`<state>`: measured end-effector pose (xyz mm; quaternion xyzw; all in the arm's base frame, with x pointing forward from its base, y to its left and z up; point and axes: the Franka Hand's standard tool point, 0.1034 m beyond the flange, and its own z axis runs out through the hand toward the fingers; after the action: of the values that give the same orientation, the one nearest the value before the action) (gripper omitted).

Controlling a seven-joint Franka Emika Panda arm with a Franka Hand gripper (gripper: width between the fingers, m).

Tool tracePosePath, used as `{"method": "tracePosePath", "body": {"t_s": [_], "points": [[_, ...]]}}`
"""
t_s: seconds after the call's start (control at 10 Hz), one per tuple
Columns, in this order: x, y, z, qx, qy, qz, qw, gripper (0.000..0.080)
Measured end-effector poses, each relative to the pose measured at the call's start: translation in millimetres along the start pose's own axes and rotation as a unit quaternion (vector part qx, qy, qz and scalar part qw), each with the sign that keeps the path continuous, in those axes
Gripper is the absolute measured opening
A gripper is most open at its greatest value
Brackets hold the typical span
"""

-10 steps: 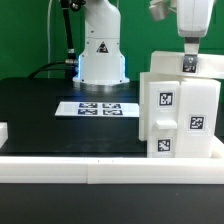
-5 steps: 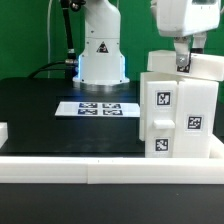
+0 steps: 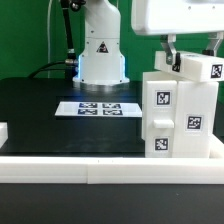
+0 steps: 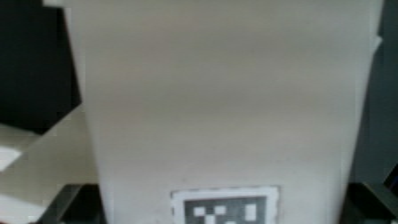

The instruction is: Assemble cabinet

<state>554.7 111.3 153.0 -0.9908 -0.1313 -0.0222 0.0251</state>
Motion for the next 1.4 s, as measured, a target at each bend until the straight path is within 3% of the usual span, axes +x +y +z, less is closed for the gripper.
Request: {"method": "tracePosePath", "body": {"t_s": [0.3, 0.7, 1.0, 1.4], "points": [[0.8, 0.2, 0.3, 0.000, 0.000, 0.130, 0.992, 0.0557], [0.7, 0.0, 1.0, 0.000, 0.001, 0.340, 0.940, 0.0558], [0.3, -4.6, 1.9, 0.011, 0.029, 0.521, 0.853, 0.0558], [3.0, -6.1, 2.5, 0.032, 0.028, 0.666, 0.745, 0.0558]]}}
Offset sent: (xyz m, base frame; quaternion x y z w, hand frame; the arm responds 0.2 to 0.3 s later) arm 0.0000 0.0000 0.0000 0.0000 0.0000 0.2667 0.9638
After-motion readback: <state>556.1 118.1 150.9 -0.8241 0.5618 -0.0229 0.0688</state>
